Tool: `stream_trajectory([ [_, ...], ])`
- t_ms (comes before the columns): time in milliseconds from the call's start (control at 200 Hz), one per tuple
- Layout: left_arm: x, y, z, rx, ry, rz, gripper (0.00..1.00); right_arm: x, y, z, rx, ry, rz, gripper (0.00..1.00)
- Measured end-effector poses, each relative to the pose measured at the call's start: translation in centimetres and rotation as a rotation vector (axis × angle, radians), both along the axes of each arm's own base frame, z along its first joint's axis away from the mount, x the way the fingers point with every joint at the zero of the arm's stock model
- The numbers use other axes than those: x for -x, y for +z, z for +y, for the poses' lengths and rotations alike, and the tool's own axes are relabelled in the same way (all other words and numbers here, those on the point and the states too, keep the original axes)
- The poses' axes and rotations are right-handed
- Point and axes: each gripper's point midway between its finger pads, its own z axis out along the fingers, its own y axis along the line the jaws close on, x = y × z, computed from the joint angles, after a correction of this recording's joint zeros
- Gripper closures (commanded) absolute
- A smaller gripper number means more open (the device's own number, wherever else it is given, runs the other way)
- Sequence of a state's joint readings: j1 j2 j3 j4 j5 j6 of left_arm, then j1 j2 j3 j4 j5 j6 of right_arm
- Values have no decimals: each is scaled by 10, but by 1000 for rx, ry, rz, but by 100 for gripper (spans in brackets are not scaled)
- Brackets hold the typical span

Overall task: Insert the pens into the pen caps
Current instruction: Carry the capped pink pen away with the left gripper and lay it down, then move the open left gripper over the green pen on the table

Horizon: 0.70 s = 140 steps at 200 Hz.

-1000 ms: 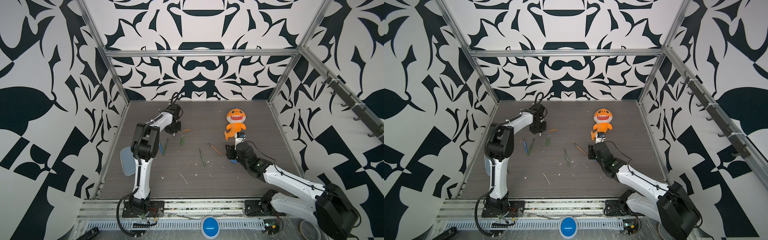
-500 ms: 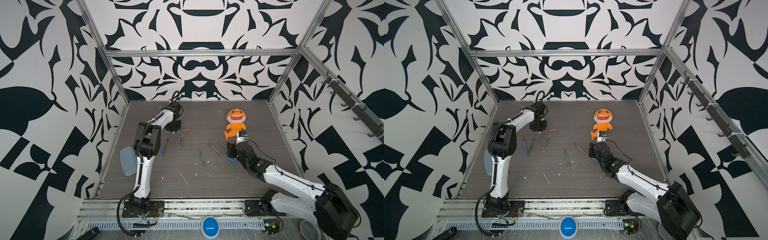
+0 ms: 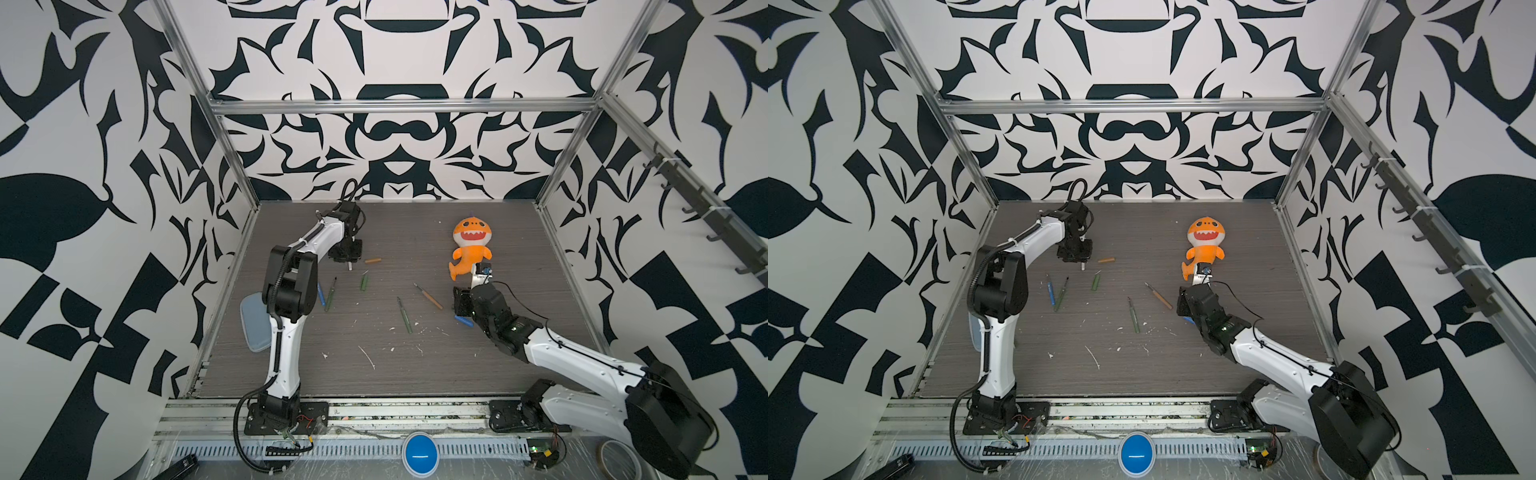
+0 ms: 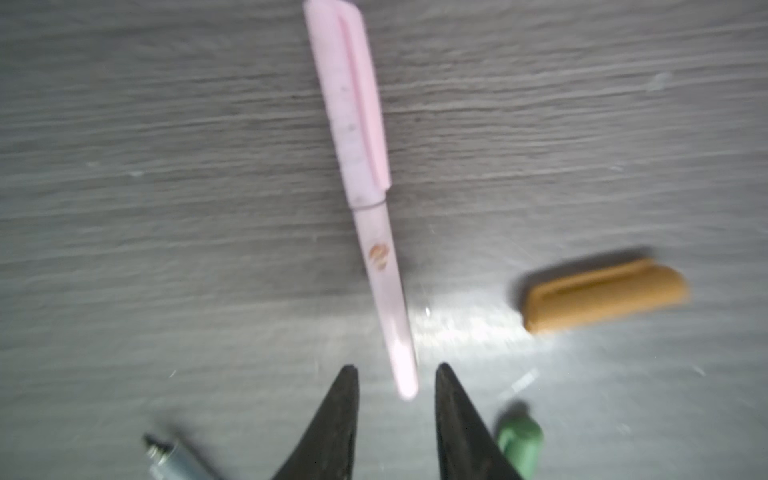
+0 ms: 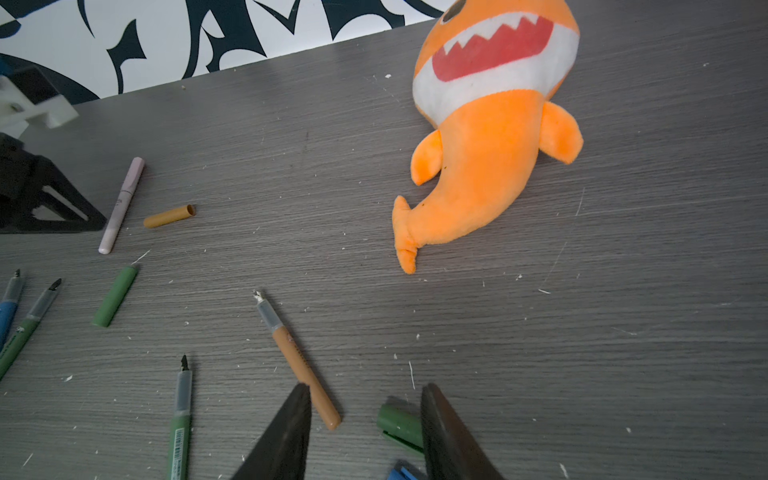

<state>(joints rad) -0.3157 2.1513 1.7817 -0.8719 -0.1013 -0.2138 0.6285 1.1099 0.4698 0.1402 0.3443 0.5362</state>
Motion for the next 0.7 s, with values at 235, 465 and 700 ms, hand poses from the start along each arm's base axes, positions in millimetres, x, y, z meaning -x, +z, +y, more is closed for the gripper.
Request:
stream_trajectory([
  [235, 46, 68, -11, 85, -20, -146, 65, 0, 0, 0, -3, -5, 0, 66],
  [465, 92, 39, -53, 66, -127, -90, 69, -2, 5, -3, -16, -27, -18, 84],
  [700, 120, 28, -105, 96, -188, -92, 65, -3, 6, -7, -7, -47, -26, 85],
])
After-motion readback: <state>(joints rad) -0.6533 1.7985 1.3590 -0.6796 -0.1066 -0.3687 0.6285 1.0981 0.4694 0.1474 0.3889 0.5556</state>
